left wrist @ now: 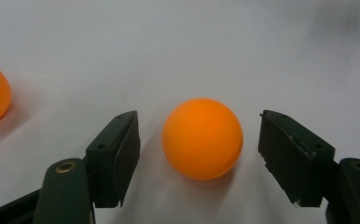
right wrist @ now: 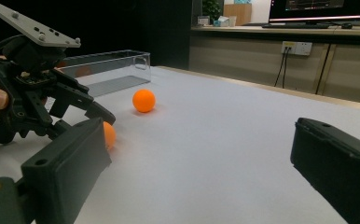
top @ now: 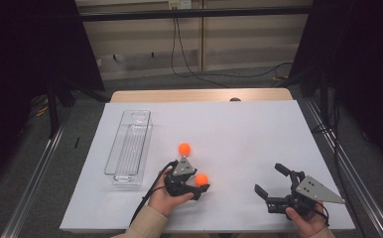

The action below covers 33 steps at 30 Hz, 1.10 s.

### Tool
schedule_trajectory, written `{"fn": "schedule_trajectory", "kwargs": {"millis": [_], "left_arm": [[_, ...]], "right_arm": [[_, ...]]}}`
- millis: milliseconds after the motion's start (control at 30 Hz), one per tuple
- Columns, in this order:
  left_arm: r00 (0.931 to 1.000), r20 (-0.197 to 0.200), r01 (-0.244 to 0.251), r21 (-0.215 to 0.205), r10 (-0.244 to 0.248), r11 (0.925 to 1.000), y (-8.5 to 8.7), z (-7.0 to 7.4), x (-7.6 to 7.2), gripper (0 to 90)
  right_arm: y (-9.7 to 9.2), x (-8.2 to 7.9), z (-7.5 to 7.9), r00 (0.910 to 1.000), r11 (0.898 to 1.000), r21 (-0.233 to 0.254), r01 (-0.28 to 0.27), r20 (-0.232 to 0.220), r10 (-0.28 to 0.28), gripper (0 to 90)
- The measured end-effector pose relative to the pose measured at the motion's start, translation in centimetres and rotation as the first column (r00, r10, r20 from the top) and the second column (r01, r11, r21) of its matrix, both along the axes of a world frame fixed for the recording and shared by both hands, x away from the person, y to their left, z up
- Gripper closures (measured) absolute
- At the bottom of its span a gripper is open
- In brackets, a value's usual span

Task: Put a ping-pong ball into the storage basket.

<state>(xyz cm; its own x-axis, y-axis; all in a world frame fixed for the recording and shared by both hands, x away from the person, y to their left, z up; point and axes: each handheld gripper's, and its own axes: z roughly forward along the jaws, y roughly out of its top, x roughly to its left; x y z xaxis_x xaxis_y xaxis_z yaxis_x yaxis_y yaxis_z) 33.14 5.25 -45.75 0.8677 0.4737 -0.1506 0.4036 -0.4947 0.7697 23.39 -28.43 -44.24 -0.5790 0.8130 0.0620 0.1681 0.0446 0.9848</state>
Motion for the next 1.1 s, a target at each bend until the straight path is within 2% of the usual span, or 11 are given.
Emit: {"fn": "schedule_trajectory", "kwargs": {"millis": [267,667,1100], "left_arm": [[1.0000,-0.008,-0.002,0.006,0.002,1.0000,-0.19,-0.06,0.00,33.4],[1.0000,0.003,0.008,0.033,-0.008,0.9994,-0.30,-0.11,0.08,38.1],[1.0000,-0.005,0.005,0.032,-0.005,0.9995,-0.32,-0.18,0.11,42.7]], "right_arm": [[-0.01,-0.01,0.01,1.0000,1.000,0.002,0.001,-0.001,-0.001,2.8],[0.02,-0.01,0.02,1.0000,1.000,0.004,0.000,-0.002,0.000,2.9],[0.04,0.00,0.01,1.0000,1.000,0.002,-0.001,-0.001,0.001,2.9]]}}
